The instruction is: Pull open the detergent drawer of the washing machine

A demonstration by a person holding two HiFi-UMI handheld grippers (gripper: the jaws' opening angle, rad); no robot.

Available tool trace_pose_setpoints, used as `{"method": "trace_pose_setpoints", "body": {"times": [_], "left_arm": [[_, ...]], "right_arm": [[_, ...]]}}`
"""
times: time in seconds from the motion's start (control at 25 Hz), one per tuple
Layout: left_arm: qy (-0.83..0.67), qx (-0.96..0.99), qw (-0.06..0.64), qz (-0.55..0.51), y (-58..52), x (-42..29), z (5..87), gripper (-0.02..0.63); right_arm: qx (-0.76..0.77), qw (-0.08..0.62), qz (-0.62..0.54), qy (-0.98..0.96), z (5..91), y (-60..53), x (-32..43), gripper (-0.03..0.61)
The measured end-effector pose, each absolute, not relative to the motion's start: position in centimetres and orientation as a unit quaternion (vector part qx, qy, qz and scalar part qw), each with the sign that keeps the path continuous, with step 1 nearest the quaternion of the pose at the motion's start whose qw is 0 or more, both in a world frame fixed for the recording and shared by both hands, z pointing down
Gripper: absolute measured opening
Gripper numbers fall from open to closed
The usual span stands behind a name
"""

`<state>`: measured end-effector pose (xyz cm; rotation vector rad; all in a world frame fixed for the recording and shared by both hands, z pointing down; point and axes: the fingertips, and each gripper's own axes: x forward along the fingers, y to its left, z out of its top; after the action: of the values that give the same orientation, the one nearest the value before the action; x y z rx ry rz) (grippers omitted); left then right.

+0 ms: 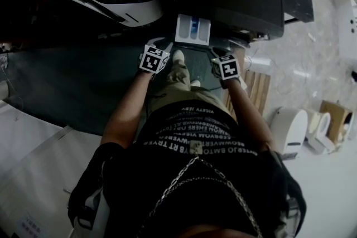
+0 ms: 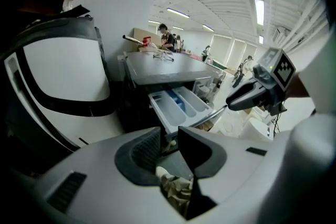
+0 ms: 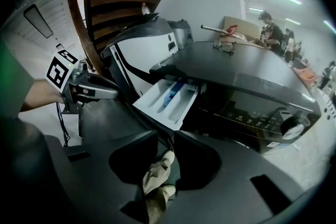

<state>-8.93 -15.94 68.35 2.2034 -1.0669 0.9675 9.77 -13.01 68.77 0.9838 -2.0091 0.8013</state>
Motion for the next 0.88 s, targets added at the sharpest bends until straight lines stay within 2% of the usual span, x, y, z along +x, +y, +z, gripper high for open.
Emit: {"method": "trace_pose_setpoints", "body": {"times": [0.2,0.28,0.4,0.68,0.88], "left_arm": [[-0.45,0.821,0.21,0.282,-16.3,-9.4,63.6,0.101],[-0.459,0.835,0.187,0.239,-16.3,-8.7,60.4,0.057],[-0.463,0.856,0.142,0.183,-15.8,-7.3,55.2,0.008],[-0.486,0.866,0.06,0.097,-15.0,-5.9,42.9,0.003],[-0.493,0.867,0.002,0.068,-14.4,-5.3,35.8,0.003]], "right_arm": [[0.422,0.339,0.241,-0.806,65.2,-13.8,11.3,0.079],[0.431,0.303,0.204,-0.825,61.9,-14.0,10.9,0.029],[0.439,0.248,0.143,-0.851,56.5,-14.4,10.3,0.005],[0.477,0.146,0.049,-0.866,43.6,-14.2,10.5,0.002],[0.479,0.111,0.019,-0.87,38.1,-13.4,10.6,0.002]]}}
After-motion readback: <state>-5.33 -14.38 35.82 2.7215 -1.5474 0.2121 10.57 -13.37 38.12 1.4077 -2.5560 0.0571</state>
